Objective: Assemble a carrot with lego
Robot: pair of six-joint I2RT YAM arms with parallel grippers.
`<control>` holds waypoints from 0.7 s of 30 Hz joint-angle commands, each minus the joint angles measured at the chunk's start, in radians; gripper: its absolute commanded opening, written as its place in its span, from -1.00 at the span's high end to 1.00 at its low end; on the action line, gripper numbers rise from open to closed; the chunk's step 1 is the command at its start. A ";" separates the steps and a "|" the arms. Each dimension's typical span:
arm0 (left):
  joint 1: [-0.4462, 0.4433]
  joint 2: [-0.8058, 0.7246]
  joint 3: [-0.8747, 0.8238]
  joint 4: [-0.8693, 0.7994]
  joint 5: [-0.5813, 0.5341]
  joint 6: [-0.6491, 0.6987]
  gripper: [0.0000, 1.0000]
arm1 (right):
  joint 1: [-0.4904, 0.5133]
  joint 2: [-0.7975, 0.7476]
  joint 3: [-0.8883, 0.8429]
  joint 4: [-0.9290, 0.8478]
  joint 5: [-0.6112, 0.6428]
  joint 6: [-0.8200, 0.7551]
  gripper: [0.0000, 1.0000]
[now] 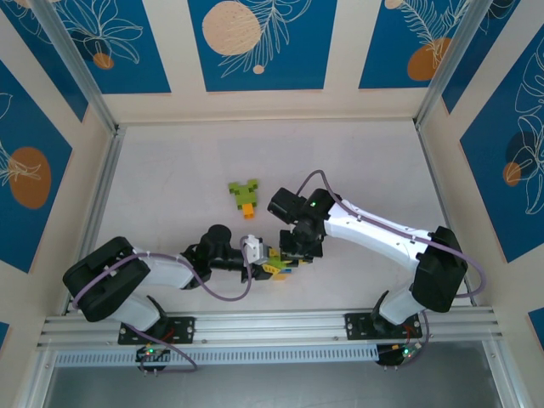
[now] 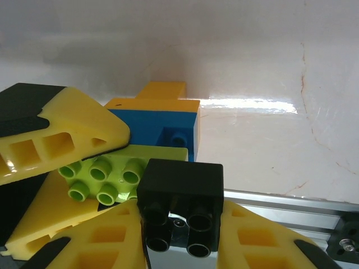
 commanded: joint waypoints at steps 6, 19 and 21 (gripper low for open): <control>0.009 0.029 -0.004 -0.075 -0.018 0.024 0.49 | 0.023 0.064 -0.037 -0.058 0.014 0.011 0.45; 0.010 0.031 -0.004 -0.076 -0.018 0.023 0.49 | 0.035 0.073 0.007 -0.043 0.022 -0.028 0.10; 0.010 0.031 -0.004 -0.076 -0.018 0.025 0.49 | 0.032 0.058 0.034 -0.047 0.032 -0.039 -0.02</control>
